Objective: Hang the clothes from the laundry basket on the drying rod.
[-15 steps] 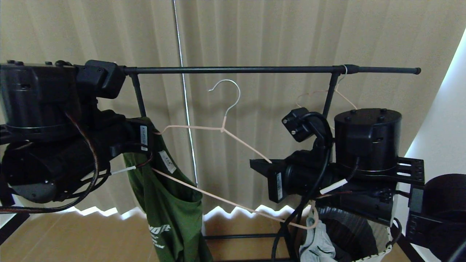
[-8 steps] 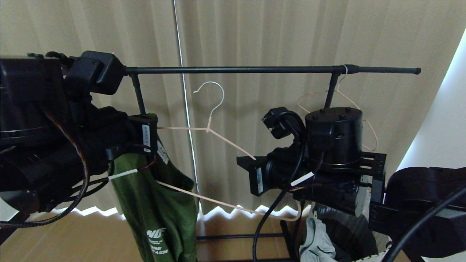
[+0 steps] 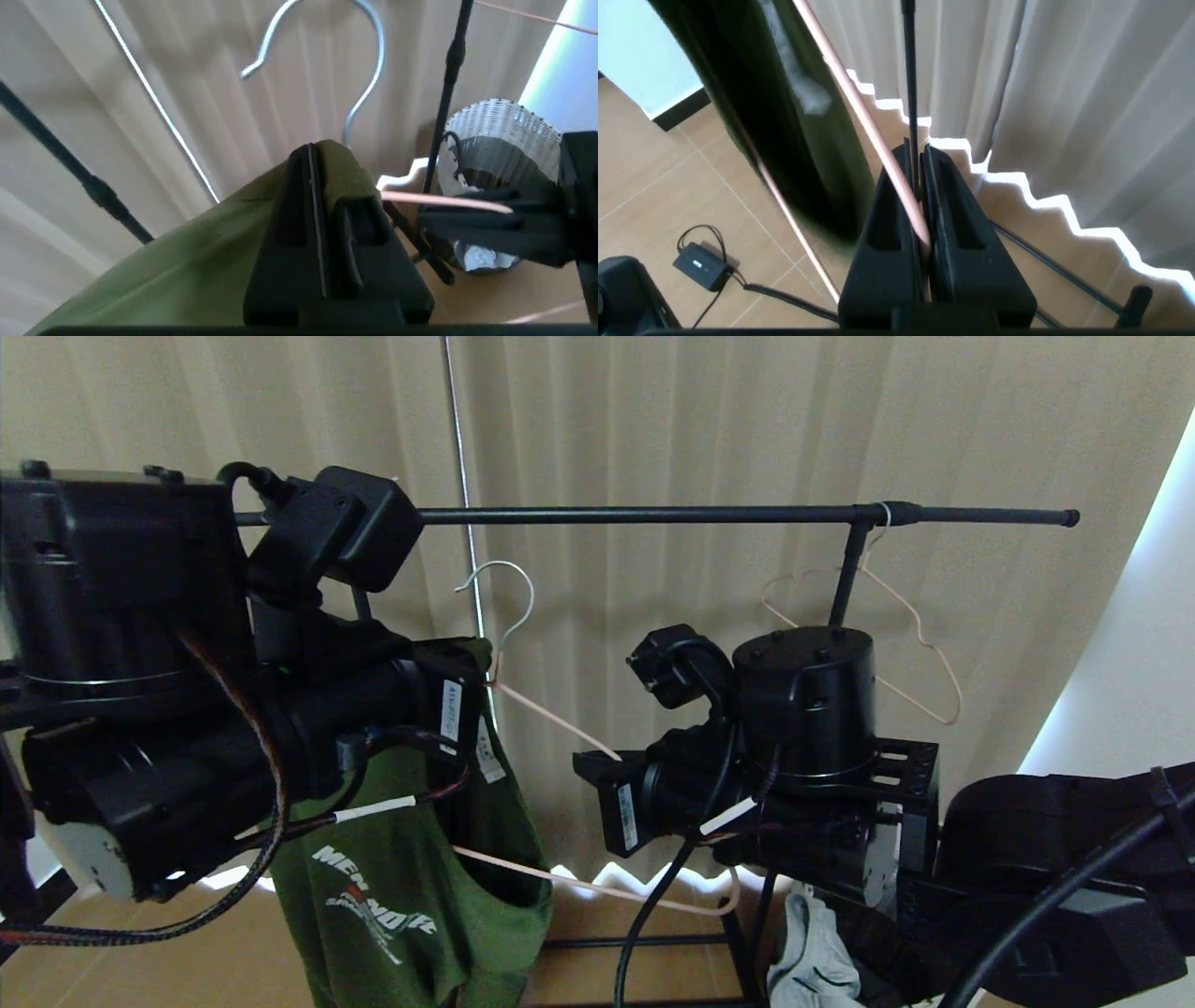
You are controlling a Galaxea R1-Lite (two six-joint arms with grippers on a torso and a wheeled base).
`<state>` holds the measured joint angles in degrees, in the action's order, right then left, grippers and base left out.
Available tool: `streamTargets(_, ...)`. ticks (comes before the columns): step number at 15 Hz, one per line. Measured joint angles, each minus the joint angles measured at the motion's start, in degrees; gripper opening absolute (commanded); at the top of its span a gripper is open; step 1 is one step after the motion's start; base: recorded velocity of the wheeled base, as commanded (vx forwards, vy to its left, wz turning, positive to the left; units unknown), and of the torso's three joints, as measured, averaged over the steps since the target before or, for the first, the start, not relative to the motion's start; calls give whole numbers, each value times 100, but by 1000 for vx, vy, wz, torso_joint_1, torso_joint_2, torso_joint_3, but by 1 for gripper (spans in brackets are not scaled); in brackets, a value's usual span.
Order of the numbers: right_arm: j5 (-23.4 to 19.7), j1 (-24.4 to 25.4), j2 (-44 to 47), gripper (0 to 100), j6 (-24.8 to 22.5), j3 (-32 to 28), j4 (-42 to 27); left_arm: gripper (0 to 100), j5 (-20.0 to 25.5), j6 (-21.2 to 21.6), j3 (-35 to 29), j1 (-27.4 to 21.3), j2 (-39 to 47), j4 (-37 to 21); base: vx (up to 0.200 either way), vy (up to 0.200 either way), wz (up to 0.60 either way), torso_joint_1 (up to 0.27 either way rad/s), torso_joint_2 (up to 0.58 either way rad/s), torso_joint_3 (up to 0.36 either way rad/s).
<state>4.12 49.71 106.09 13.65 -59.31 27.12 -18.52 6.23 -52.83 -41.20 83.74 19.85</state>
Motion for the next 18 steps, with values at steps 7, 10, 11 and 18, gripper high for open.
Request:
streamTargets(7, 138, -11, -85, 0, -5, 49, -9, 0, -6, 26, 295, -57, -46, -30, 0, 0, 0, 0, 0, 0)
streamTargets(10, 146, -46, -116, 0, -6, 38, -4, 0, 7, 44, 452, -55, -179, -1, 0, 0, 0, 0, 0, 0)
streamTargets(11, 146, -68, -124, 0, -6, 35, 2, 100, 7, 50, 499, -55, -207, 5, 0, 0, 0, 0, 0, 0)
streamTargets(18, 195, -169, -317, 0, 6, 107, 16, 100, 13, 52, 692, -72, -413, 16, 0, 0, 0, 0, 0, 0)
